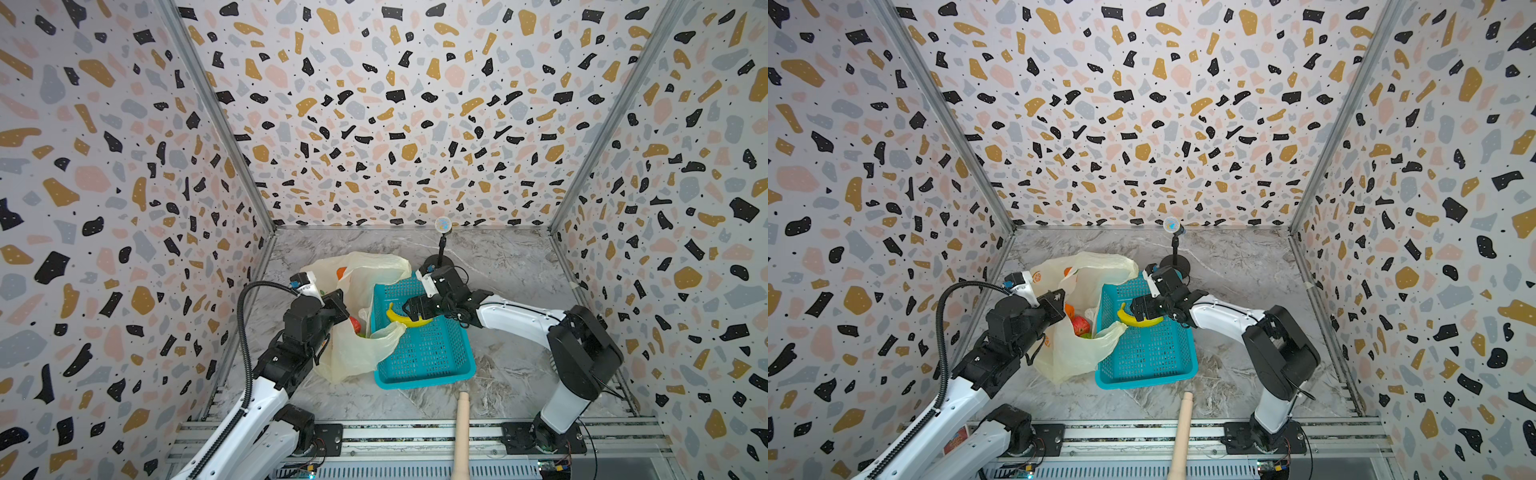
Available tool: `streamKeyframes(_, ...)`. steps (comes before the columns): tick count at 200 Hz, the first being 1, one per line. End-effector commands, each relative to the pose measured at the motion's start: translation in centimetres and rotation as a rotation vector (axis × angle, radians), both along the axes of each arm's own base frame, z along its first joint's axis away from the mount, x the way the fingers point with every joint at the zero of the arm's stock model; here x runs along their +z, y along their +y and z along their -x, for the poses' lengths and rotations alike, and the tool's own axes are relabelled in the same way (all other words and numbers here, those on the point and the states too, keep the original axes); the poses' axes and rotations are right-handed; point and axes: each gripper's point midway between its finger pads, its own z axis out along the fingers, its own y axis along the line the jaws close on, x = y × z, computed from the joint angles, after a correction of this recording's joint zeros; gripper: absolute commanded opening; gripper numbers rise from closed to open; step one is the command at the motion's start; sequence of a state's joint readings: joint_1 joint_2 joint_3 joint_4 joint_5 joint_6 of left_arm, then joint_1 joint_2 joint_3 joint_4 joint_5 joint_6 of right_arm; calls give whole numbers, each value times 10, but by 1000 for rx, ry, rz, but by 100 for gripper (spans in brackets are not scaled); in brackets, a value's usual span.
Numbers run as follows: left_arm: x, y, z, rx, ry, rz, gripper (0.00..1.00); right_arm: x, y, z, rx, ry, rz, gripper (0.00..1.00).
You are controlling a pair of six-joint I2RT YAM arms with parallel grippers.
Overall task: Place the fruits into the plastic bag
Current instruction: 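Return the right gripper to the basket and grasp the yellow banana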
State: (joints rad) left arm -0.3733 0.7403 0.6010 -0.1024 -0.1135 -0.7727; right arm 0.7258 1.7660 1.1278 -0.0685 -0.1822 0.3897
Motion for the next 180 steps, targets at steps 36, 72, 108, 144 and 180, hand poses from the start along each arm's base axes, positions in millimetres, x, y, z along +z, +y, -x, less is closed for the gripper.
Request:
streamKeyframes(36,9,-4,-2,-14,-35,24,0,-30,14,35,139,189,33,100)
streamKeyframes(72,8,-4,-2,-17,-39,27,0,-41,18,58,180,191,75,99)
streamKeyframes(108,7,-4,-2,-12,-43,42,0,-50,19,66,171,140,175,97)
streamKeyframes(144,9,-3,-3,-7,-40,21,0,-58,16,58,142,39,337,98)
streamKeyframes(180,13,-5,-5,-16,-35,25,0,-66,10,55,104,4,392,99)
